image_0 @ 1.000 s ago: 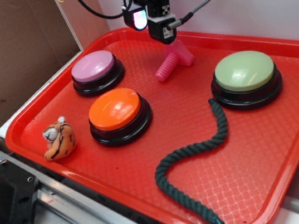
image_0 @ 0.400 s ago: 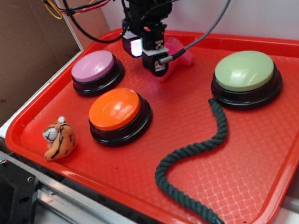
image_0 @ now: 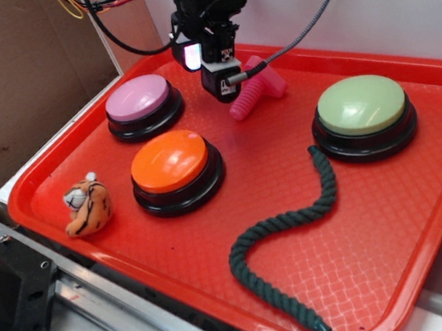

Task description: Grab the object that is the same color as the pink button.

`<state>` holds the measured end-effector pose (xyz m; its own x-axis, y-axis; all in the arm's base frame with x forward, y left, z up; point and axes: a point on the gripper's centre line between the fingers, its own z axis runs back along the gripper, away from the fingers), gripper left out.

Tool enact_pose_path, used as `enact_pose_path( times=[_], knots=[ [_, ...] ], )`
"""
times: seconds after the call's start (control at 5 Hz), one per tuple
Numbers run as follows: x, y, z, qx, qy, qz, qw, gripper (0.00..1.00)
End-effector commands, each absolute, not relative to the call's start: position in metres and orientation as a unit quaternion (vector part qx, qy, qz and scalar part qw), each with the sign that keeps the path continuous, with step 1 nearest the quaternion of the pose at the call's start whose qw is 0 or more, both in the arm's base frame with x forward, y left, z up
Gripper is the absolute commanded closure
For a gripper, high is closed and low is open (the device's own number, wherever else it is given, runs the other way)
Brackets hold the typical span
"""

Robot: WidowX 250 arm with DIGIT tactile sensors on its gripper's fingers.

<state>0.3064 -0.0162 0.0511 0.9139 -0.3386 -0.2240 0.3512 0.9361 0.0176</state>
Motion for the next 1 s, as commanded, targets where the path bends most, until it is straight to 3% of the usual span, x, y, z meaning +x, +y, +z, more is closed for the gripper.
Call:
enact_pose_path(
  times=[0.0,0.4,0.6,0.8],
  knots=[
    [0.330,-0.054,0.046,0.037,0.092,-0.234,0.967,0.00],
    [0.326,-0.055,0.031,0.028,0.113,-0.233,0.966,0.00],
    [0.325,-0.050,0.021,0.028,0.126,-0.225,0.966,0.45],
    [0.328,-0.051,0.012,0.035,0.134,-0.224,0.965,0.81]
  ],
)
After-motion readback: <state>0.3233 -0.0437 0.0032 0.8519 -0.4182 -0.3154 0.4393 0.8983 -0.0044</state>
